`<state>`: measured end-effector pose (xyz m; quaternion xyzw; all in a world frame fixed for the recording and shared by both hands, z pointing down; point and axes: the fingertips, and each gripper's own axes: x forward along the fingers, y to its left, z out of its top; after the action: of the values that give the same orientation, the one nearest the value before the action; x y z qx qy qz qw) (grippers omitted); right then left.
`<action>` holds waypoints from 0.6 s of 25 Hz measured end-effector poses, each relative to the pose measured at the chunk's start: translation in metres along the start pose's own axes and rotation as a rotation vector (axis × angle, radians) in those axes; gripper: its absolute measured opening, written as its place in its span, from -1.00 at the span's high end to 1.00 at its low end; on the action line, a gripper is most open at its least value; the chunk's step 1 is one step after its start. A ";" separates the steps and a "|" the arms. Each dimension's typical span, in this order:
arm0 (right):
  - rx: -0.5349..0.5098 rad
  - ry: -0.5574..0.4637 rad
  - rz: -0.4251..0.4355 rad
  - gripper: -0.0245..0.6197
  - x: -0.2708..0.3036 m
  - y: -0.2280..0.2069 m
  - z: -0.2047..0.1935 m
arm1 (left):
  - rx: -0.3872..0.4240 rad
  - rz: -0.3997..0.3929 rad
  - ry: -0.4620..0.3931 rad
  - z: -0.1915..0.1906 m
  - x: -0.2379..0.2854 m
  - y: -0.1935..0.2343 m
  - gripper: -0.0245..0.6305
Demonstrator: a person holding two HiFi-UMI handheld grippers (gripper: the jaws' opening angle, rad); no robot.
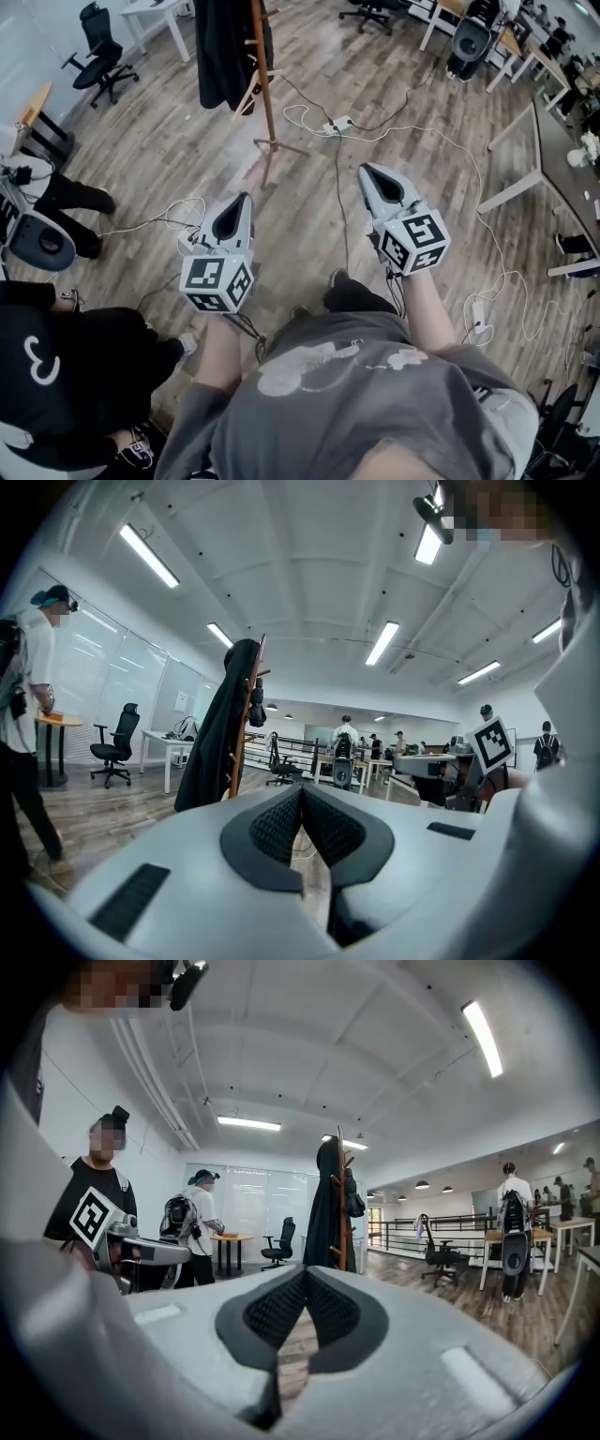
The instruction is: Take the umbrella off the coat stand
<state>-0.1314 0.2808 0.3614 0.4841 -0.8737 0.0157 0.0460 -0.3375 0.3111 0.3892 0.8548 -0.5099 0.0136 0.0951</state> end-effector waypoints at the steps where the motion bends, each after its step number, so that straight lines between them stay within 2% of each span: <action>1: 0.006 0.000 -0.004 0.93 0.000 -0.003 -0.001 | 0.001 -0.002 0.001 -0.001 0.002 0.000 0.91; 8: 0.035 0.012 0.027 0.93 0.019 -0.022 -0.017 | -0.001 -0.005 0.022 -0.009 0.031 -0.007 0.91; 15: 0.051 0.007 0.125 0.93 0.056 -0.070 -0.024 | -0.002 0.064 0.025 -0.008 0.084 -0.017 0.91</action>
<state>-0.1001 0.1979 0.3899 0.4296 -0.9013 0.0427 0.0357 -0.2818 0.2475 0.4049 0.8377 -0.5359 0.0269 0.1019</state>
